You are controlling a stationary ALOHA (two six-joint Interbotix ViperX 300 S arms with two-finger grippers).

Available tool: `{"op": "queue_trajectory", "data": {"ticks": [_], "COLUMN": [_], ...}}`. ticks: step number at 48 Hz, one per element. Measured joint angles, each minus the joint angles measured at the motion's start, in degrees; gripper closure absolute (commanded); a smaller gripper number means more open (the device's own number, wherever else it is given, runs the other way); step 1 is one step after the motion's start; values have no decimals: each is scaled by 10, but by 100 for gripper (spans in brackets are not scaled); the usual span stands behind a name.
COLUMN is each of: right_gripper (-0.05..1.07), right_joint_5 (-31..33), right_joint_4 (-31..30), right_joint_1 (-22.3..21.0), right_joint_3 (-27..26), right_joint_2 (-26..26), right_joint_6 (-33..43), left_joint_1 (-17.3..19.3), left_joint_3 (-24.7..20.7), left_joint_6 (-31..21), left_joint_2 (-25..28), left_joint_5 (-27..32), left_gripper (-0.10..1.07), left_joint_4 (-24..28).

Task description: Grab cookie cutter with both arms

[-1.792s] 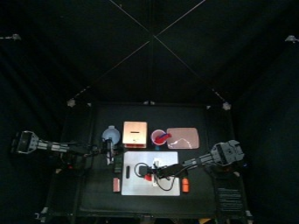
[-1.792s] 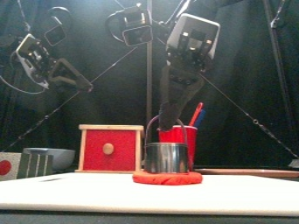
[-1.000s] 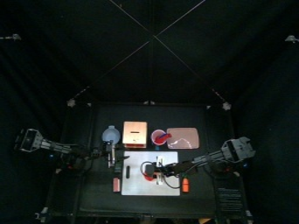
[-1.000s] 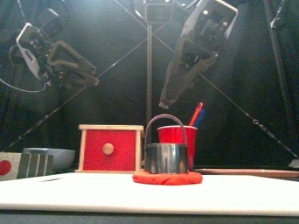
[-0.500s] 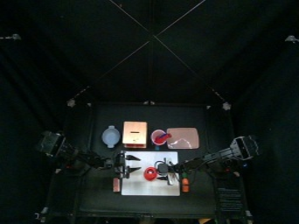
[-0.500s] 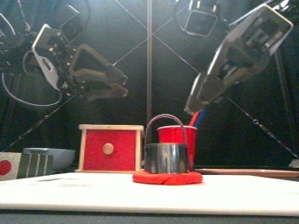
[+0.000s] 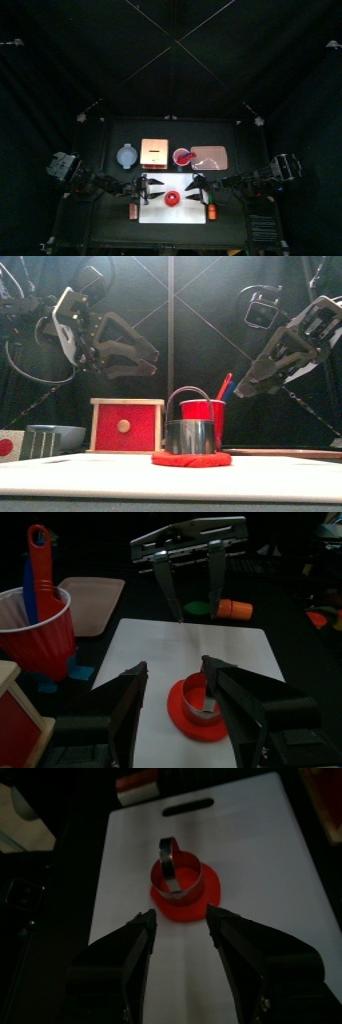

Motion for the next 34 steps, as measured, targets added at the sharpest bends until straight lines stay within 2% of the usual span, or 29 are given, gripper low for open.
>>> {"op": "queue_trajectory", "data": {"ticks": [5, 13, 20, 26, 34], "right_gripper": [23, 23, 23, 23, 23], "right_joint_5": [-42, -101, -117, -120, -124], "right_joint_4": [69, 196, 276, 298, 298], "right_joint_1": [4, 37, 78, 101, 106], "right_joint_3": [-1, -17, -29, -34, -52], "right_joint_2": [31, 83, 97, 99, 119], "right_joint_6": [-75, -216, -274, -277, -282], "left_joint_1": [-6, -26, -39, -47, -48], "left_joint_3": [-6, -25, -44, -54, -54], "left_joint_6": [0, 0, -5, -13, -15], "left_joint_2": [18, 66, 97, 106, 116], "left_joint_5": [-18, -58, -64, -62, -52], "left_gripper": [13, 13, 13, 13, 13], "left_joint_4": [-4, -16, -21, -22, -22]}}
